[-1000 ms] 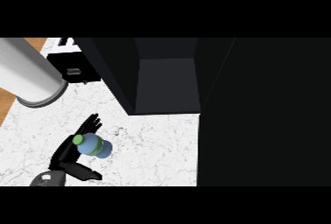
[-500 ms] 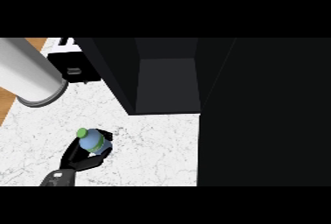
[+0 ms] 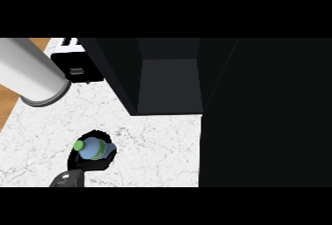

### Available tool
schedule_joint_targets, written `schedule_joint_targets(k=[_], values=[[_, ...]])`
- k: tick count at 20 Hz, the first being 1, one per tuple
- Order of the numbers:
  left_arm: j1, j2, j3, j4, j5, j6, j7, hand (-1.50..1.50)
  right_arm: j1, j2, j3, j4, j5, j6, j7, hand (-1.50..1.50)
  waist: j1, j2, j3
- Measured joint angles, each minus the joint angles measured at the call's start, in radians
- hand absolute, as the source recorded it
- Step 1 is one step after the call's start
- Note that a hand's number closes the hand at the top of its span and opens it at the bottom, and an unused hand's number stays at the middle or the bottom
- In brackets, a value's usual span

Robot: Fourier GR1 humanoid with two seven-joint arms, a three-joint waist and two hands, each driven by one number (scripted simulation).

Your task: Pick up the bottled water, place it into the cabinet and close the cabinet

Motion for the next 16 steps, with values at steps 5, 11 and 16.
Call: schedule_joint_targets(k=[5, 11, 16], values=[[0.026, -0.051, 0.032, -0.030, 0.072, 0.110, -0.075, 1.50, 0.008, 0.008, 0.013, -0.008, 0.001, -0.003, -0.005, -1.50, 0.006, -0.006, 0.006], [0.037, -0.083, -0.032, -0.060, 0.150, 0.143, -0.086, 1.50, 0.010, 0.012, 0.019, -0.011, 0.003, -0.003, 0.010, -1.50, 0.010, -0.006, 0.006], [0.015, -0.114, -0.144, -0.112, 0.273, 0.162, -0.024, 1.50, 0.028, 0.017, 0.041, -0.017, 0.008, -0.002, 0.012, -1.50, 0.007, -0.006, 0.000]])
